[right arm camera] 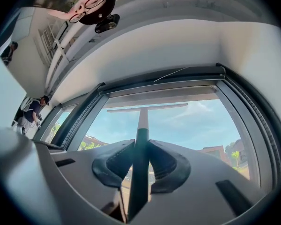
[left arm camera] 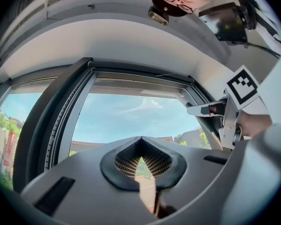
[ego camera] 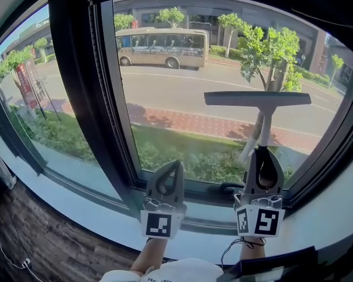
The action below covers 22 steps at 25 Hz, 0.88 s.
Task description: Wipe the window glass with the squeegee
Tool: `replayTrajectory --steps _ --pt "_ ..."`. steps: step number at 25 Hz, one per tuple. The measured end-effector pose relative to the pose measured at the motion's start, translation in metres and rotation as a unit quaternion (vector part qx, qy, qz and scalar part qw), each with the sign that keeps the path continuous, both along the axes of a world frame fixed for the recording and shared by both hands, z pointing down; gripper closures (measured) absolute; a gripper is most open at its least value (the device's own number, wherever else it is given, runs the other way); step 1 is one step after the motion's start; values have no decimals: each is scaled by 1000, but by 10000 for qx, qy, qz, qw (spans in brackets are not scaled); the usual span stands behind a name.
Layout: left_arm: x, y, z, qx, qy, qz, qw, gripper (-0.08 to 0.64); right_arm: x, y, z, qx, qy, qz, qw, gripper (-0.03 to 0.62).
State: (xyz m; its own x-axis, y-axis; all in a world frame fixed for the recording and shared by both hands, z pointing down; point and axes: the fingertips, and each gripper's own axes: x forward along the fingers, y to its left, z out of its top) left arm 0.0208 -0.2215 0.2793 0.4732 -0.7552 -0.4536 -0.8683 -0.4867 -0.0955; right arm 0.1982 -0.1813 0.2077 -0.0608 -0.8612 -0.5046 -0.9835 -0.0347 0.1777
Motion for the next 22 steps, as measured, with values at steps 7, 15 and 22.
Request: replayTrajectory --steps 7,15,22 --pt "-10 -4 5 -116 105 -14 9999 565 29 -9 -51 443 -77 276 9986 495" --pt "-11 -1 7 -154 37 20 9999 565 101 -8 -109 701 112 808 9942 495" --pt "-6 0 4 -66 -109 90 9999 565 177 -4 -146 685 -433 925 9924 495"
